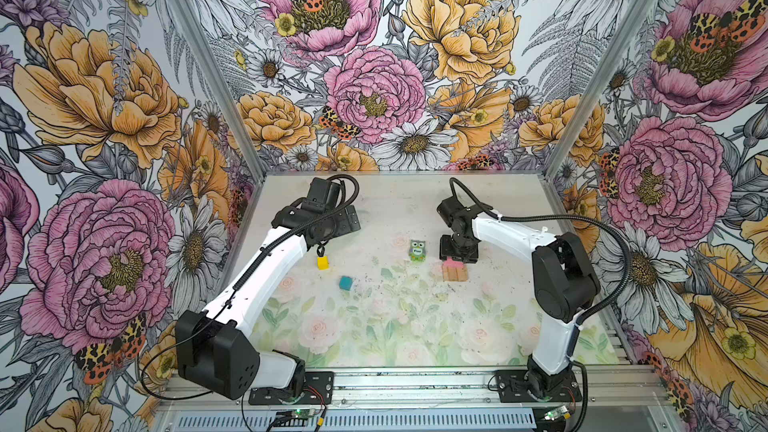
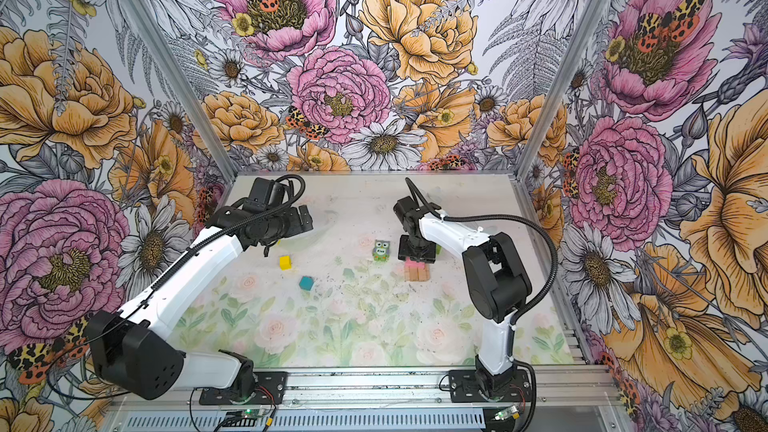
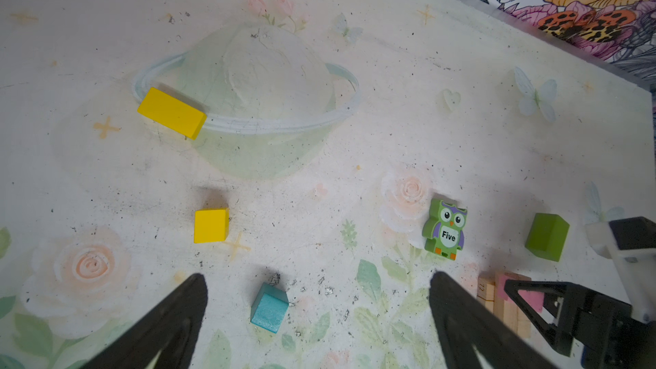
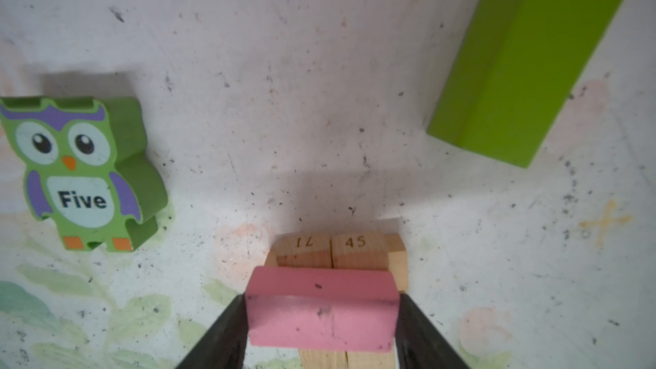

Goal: Build the wood block tower

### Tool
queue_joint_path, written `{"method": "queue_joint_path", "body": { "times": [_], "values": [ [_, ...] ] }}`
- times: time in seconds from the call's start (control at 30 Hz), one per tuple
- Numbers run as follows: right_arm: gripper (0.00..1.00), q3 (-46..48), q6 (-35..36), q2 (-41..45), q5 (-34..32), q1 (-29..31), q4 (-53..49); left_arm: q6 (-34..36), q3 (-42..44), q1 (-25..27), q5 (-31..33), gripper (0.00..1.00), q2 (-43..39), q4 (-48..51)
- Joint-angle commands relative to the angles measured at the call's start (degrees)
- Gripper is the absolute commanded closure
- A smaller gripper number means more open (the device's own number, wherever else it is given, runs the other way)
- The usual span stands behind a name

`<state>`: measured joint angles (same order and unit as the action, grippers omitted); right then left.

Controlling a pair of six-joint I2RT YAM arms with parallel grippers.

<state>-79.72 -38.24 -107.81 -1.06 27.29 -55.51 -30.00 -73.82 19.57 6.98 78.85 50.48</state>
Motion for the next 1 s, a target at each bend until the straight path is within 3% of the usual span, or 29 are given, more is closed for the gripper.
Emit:
{"method": "queue_joint_path", "body": {
  "times": [0.0, 0.37, 0.73, 0.97],
  "values": [
    [0.33, -1.12, 0.01, -0.88, -1.31, -0.13, -0.66, 0.2, -0.15, -0.55, 0.29, 0.01, -1.24, -1.41],
    [0.31, -1.25, 0.08, -1.0, -1.57, 0.05, -0.96, 0.24, 0.15, -1.13, 0.8, 0.01, -1.94, -1.37],
    [0.41, -1.48, 0.08, -0.82, -1.58, 0.13, -1.49, 0.46, 0.05, -1.37, 0.95, 0.01, -2.3, -1.38],
    [0.41, -1.49, 0.75, 1.17, -2.3, 0.16, -2.43, 0.81, -0.44, -1.55, 0.83, 0.01, -2.21, -1.36]
  ]
}}
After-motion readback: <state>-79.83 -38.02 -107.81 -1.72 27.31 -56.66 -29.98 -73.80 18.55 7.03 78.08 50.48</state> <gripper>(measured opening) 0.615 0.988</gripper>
